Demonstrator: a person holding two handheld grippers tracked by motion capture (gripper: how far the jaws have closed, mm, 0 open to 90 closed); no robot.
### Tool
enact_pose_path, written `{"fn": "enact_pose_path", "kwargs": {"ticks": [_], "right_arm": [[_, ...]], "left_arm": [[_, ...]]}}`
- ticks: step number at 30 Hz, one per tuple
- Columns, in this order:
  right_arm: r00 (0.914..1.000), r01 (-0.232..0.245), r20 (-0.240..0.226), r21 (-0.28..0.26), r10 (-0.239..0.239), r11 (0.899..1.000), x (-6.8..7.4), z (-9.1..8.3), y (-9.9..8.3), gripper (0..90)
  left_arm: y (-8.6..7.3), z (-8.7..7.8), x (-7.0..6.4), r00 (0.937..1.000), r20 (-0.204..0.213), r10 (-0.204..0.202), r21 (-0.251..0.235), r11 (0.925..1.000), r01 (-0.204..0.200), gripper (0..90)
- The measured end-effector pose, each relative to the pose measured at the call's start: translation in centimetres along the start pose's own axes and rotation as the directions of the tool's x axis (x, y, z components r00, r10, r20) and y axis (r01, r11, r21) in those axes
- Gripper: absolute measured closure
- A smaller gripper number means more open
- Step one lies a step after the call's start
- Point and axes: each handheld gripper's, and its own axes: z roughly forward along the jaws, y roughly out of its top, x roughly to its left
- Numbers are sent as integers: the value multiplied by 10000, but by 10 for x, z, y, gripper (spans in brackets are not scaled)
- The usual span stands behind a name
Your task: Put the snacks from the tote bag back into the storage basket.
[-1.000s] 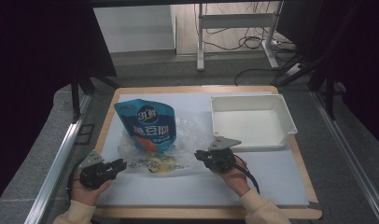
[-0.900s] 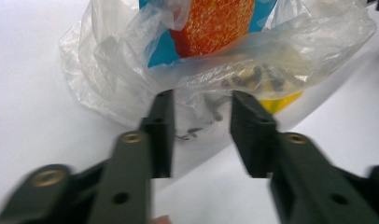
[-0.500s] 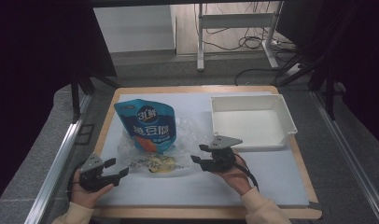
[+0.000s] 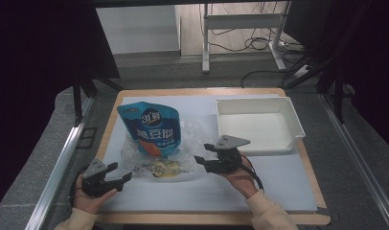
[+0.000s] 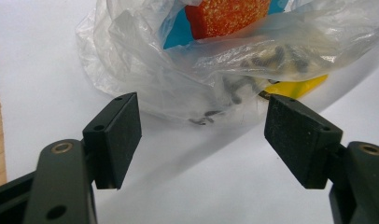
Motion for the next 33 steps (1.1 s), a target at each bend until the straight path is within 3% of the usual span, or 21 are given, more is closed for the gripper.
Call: {"fn": "enact_pose_path", "kwargs": {"ticks": [9, 13, 23, 33], "right_arm": [[9997, 176, -167, -339, -182, 9993, 5, 3, 19, 398], [9998, 101, -186, -384, -108, 9992, 6, 6, 23, 398], [9999, 129, -89, -772, -137, 9969, 7, 17, 52, 398], [9995, 193, -234, -950, -216, 9953, 6, 23, 72, 398]], "left_arm": [[1, -2, -1, 9999, -122, 11, -178, 9998, -13, 282], [0, 0, -1, 9998, 170, 52, -73, 10000, -51, 278], [0, 5, 0, 9992, 391, 118, 54, 9999, -120, 278], [0, 5, -2, 9994, 318, 155, 126, 9998, -159, 274]]}}
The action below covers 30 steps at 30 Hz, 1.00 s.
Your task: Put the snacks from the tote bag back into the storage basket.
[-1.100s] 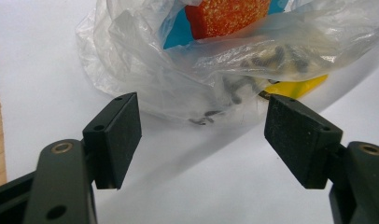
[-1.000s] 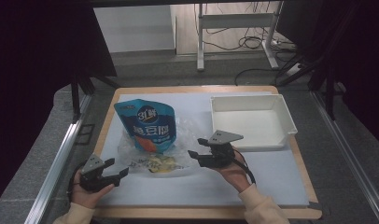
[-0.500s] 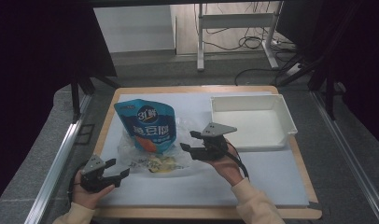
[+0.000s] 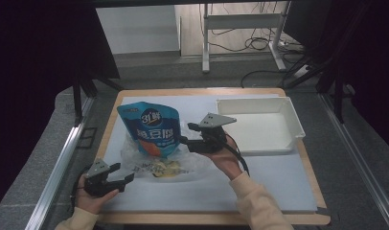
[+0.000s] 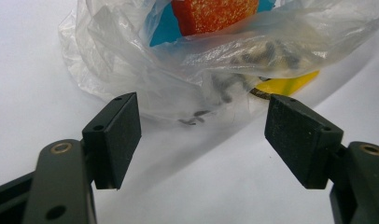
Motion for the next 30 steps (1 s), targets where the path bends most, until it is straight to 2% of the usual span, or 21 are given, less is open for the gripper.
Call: {"fn": "enact_pose_path", "kwargs": {"ticks": [7, 17, 24, 30], "right_arm": [[10000, 34, -70, -283, -36, 9996, -1, 7, 17, 404], [9999, 124, -49, -296, -125, 9995, -4, 24, 37, 447], [9998, 137, -151, -388, -143, 9992, -7, 31, 44, 540], [9994, 41, -346, -502, -58, 9987, -10, 33, 48, 670]], "left_arm": [[-1, 0, 1, 10000, -2, -17, 73, 10000, 17, 273], [-2, 2, 1, 9999, 138, 38, 235, 9997, -42, 272], [-2, 2, 1, 9998, 190, 70, 279, 9996, -75, 269], [-2, 2, 1, 9998, 196, 64, 298, 9995, -70, 269]]}}
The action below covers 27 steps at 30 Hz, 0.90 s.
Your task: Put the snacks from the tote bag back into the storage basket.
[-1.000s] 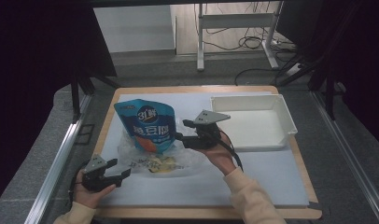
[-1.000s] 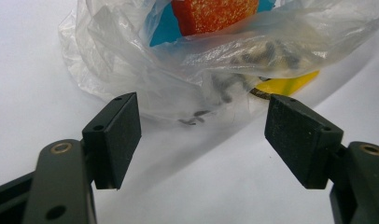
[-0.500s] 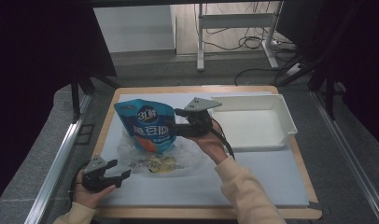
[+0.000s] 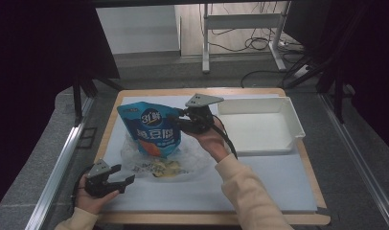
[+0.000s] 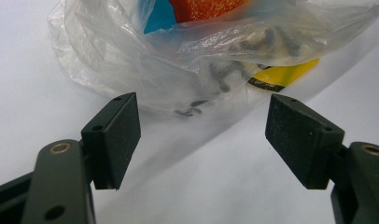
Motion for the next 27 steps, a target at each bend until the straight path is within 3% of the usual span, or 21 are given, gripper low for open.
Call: {"fn": "enact_pose_path", "kwargs": {"ticks": [14, 27], "right_arm": [[9992, 95, -392, 186, -88, 9998, -1, 11, 3, 804], [9963, -16, -856, 61, 21, 10000, -6, 11, 2, 846]], "left_arm": [[0, 0, 0, 10000, 0, -2, 6, 10000, 2, 269], [0, 0, 0, 10000, 18, -11, 18, 10000, 11, 269]]}}
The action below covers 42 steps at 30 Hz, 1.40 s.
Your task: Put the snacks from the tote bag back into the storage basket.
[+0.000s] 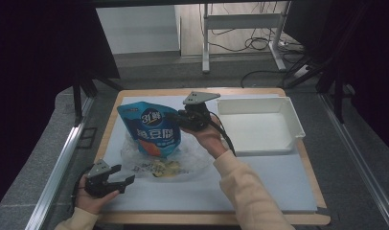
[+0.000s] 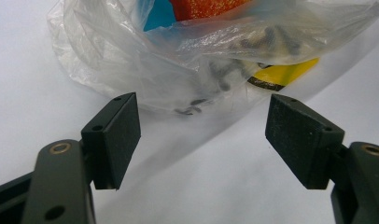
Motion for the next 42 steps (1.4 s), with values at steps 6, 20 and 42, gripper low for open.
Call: {"fn": "enact_pose_path", "kwargs": {"ticks": [6, 20, 42], "right_arm": [[9998, -99, -180, -79, 98, 9999, -2, 0, -1, 859], [9984, -509, -258, -330, 500, 9982, 5, 2, 0, 872], [9984, -560, -184, -1182, 542, 9914, 25, 2, 13, 885]], "left_arm": [[0, 0, 0, 10000, 28, -16, -4, 10000, 16, 269], [0, 0, 0, 9999, 103, -85, -9, 10000, 85, 269], [0, -1, 1, 9999, 103, -44, -33, 10000, 45, 270]]}}
